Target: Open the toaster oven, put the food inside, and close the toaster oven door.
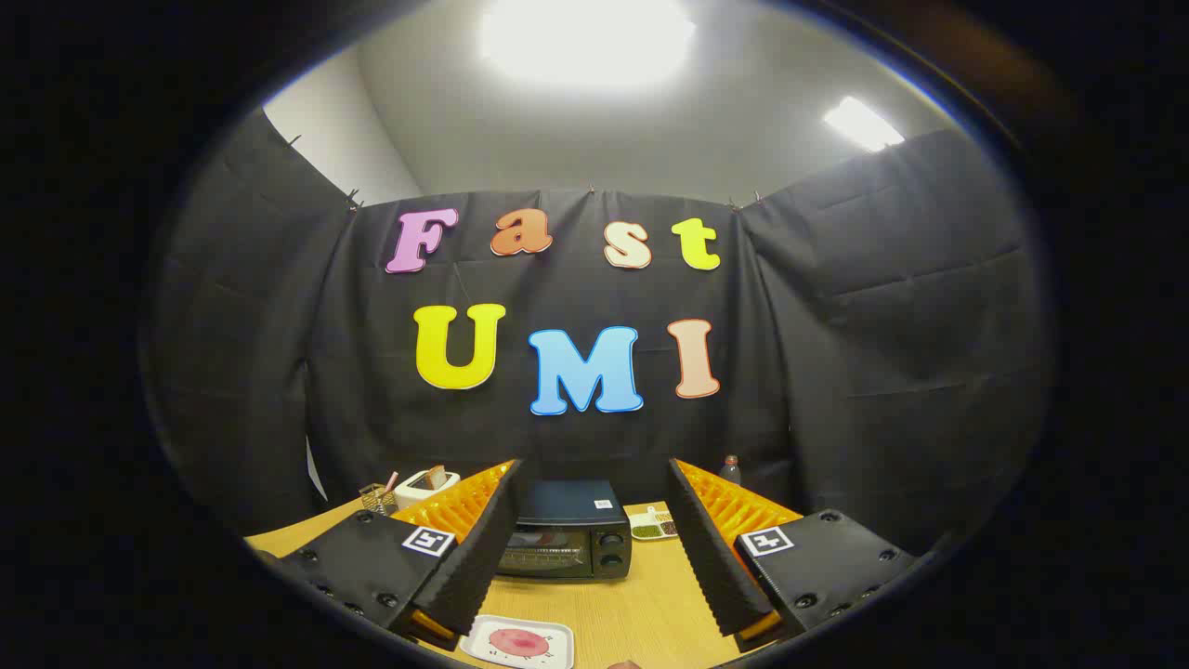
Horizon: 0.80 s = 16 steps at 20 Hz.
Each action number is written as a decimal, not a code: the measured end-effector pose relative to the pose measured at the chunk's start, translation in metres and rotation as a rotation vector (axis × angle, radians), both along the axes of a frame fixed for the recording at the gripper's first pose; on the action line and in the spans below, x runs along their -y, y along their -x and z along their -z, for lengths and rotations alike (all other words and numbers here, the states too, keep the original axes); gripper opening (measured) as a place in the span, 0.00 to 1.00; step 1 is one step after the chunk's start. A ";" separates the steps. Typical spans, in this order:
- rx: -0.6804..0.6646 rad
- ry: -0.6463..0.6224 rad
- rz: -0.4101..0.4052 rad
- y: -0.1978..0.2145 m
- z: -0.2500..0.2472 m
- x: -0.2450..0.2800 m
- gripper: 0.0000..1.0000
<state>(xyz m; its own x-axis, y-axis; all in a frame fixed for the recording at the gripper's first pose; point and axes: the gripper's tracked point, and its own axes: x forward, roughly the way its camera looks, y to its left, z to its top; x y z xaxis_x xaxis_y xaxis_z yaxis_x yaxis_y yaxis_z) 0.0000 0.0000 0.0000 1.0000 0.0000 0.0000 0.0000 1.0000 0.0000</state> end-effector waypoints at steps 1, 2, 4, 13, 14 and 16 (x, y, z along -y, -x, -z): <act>0.001 0.002 -0.003 0.002 -0.001 -0.003 0.96; 0.002 0.002 -0.007 0.003 -0.002 -0.005 0.96; 0.009 0.009 -0.013 0.006 -0.005 -0.009 0.96; 0.028 0.023 -0.010 0.014 -0.016 -0.014 0.96; 0.025 0.023 -0.013 0.013 -0.014 -0.015 0.96; 0.020 0.021 -0.021 0.008 -0.014 -0.020 0.96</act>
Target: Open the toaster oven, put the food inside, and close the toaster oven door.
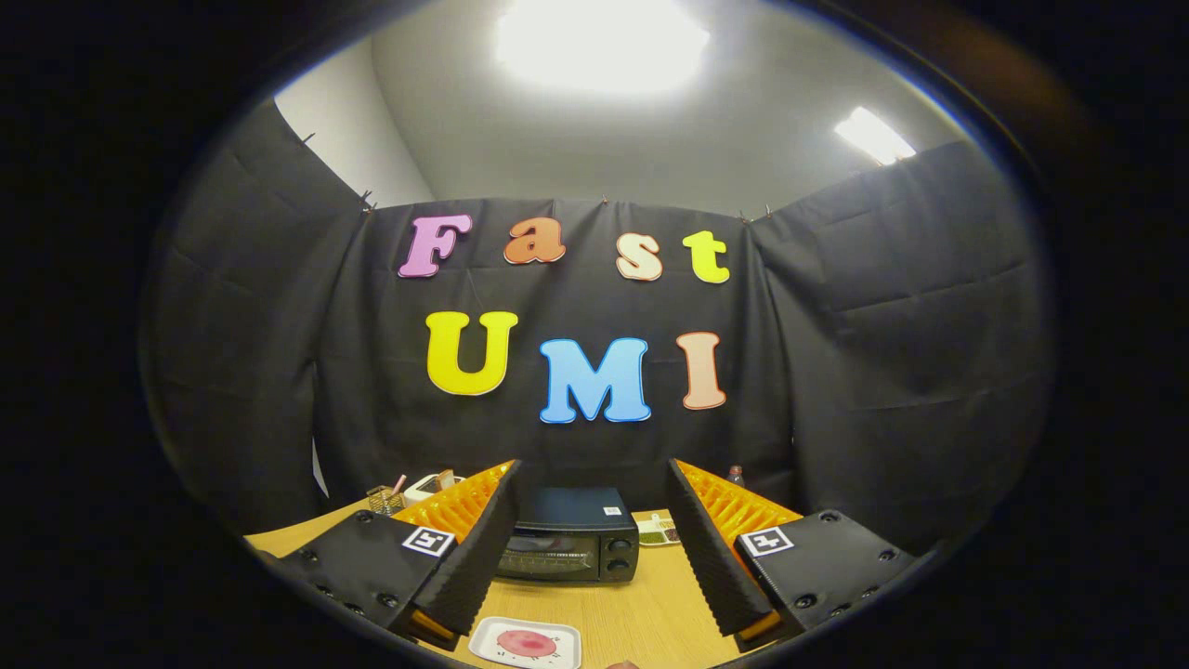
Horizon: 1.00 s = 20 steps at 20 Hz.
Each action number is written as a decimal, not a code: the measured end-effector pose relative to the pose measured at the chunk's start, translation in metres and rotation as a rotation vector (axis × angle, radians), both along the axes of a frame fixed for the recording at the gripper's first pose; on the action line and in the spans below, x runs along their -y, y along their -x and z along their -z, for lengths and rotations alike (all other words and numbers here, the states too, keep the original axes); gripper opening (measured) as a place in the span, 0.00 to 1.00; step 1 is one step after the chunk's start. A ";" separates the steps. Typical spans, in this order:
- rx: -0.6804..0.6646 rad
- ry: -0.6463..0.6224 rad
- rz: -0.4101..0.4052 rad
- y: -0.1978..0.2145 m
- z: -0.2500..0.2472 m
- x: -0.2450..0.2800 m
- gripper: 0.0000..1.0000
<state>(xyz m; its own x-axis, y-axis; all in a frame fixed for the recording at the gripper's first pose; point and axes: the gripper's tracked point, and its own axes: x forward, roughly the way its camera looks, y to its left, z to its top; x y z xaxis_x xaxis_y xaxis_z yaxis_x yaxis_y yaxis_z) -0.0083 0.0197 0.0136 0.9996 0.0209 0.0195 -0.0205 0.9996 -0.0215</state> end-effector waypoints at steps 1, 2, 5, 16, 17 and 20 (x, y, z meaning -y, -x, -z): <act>-0.003 0.001 -0.006 -0.003 0.000 -0.003 0.96; -0.007 0.001 -0.013 -0.006 0.002 -0.006 0.96; -0.020 -0.002 -0.047 -0.021 0.007 -0.020 0.96; -0.102 -0.028 -0.146 -0.105 0.056 -0.061 0.96; -0.110 -0.032 -0.152 -0.113 0.061 -0.063 0.96; -0.146 -0.029 -0.164 -0.139 0.085 -0.069 0.96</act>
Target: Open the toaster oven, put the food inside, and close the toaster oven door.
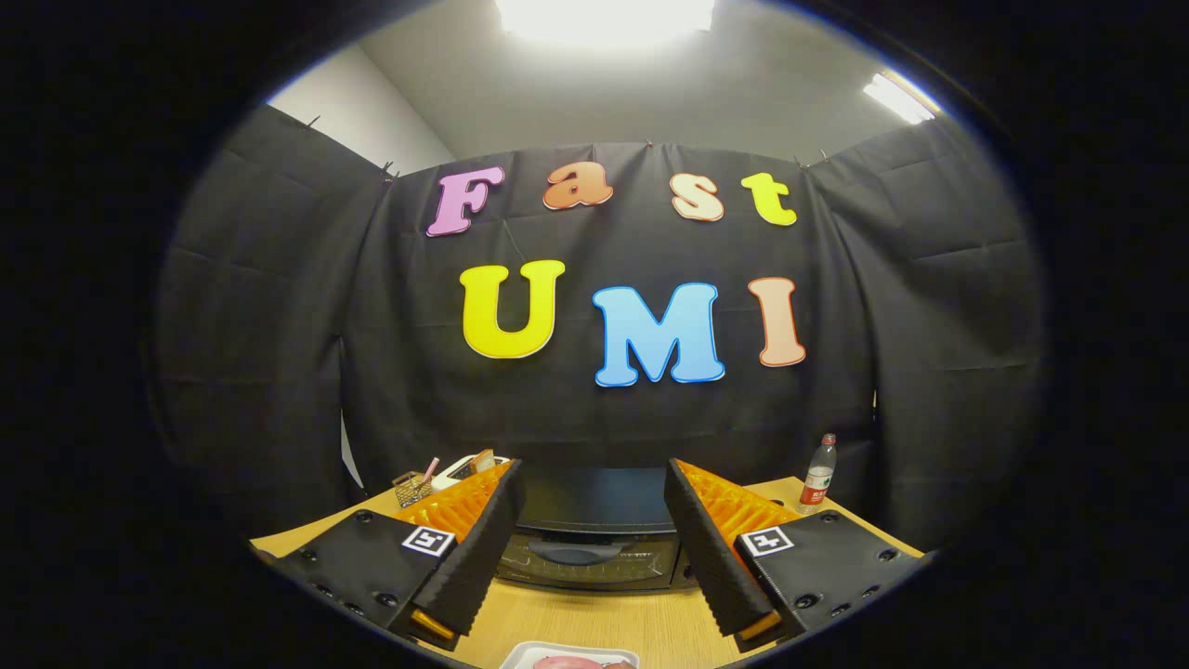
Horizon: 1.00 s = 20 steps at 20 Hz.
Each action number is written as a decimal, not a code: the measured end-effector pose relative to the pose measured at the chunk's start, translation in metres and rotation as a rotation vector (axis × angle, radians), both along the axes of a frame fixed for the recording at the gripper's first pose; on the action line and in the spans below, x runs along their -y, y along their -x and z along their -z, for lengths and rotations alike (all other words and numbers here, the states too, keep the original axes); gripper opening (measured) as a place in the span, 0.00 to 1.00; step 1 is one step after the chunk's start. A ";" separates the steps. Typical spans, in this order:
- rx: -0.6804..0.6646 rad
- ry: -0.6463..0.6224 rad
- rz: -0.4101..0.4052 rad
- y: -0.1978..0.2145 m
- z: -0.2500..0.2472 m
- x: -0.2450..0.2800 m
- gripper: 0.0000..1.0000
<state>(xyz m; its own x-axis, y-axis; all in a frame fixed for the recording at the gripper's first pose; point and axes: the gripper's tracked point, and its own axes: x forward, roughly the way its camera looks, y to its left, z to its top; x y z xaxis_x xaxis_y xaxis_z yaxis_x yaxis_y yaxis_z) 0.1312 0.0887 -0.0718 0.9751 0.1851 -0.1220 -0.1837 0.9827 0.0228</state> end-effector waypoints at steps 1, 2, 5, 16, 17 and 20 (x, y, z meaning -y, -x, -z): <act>-0.015 0.003 -0.002 -0.007 0.009 -0.001 0.96; -0.033 0.005 -0.004 -0.014 0.020 -0.003 0.96; -0.094 0.002 -0.009 -0.031 0.050 -0.006 0.96; -0.252 -0.020 -0.007 -0.076 0.127 -0.025 0.96; -0.259 -0.018 -0.006 -0.079 0.132 -0.026 0.96; -0.277 -0.005 -0.002 -0.086 0.145 -0.032 0.97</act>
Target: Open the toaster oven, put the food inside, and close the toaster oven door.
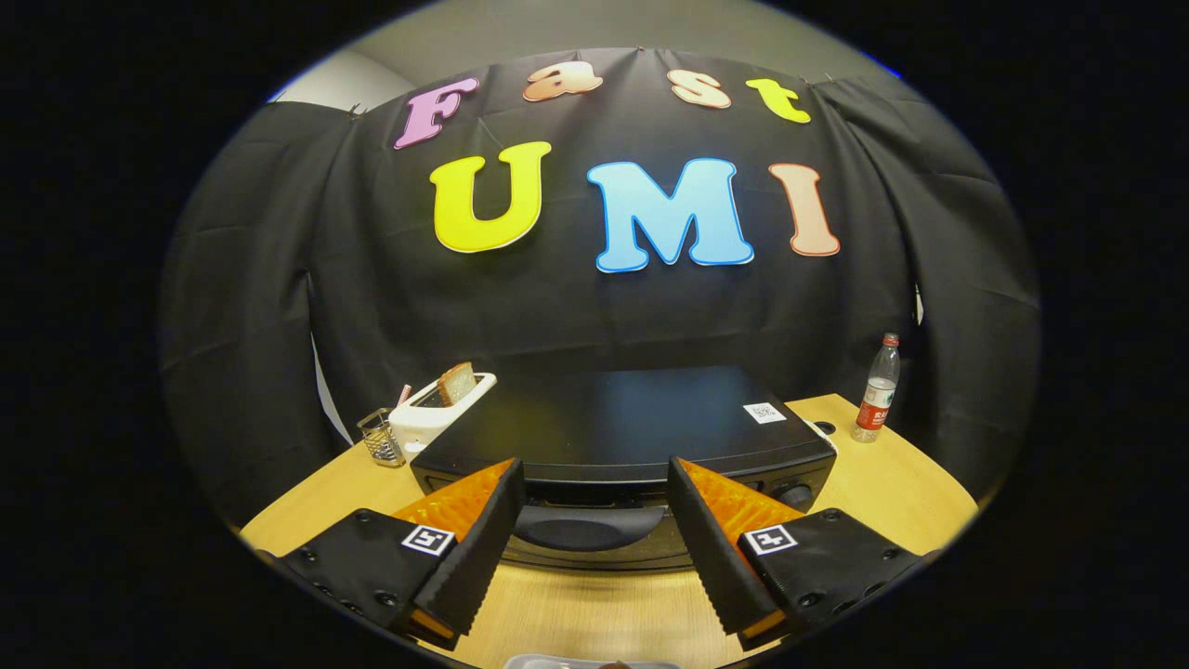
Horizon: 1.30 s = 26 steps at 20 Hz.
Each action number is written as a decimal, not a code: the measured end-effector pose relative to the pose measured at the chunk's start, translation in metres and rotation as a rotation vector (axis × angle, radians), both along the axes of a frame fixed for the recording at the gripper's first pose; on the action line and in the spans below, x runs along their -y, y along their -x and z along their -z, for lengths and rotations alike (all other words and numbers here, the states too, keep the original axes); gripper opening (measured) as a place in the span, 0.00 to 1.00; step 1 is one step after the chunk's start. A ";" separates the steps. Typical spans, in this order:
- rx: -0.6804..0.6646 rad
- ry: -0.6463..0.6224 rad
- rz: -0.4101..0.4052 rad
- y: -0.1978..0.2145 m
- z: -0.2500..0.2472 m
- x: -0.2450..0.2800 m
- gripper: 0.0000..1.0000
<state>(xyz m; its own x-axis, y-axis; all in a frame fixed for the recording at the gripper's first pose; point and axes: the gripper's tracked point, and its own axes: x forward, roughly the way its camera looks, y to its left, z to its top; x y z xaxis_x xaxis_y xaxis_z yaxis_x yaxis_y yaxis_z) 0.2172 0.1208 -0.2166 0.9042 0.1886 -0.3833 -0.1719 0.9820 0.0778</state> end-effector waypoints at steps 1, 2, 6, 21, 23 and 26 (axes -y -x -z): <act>-0.010 0.005 0.000 -0.002 0.005 -0.002 0.98; -0.020 0.013 0.004 -0.004 0.010 -0.002 0.98; -0.040 0.052 0.013 -0.006 0.024 -0.005 0.98; -0.060 0.084 -0.008 0.053 0.040 -0.002 0.98; -0.083 0.088 -0.016 0.063 0.045 -0.002 0.98; -0.112 0.101 -0.015 0.075 0.052 0.001 0.98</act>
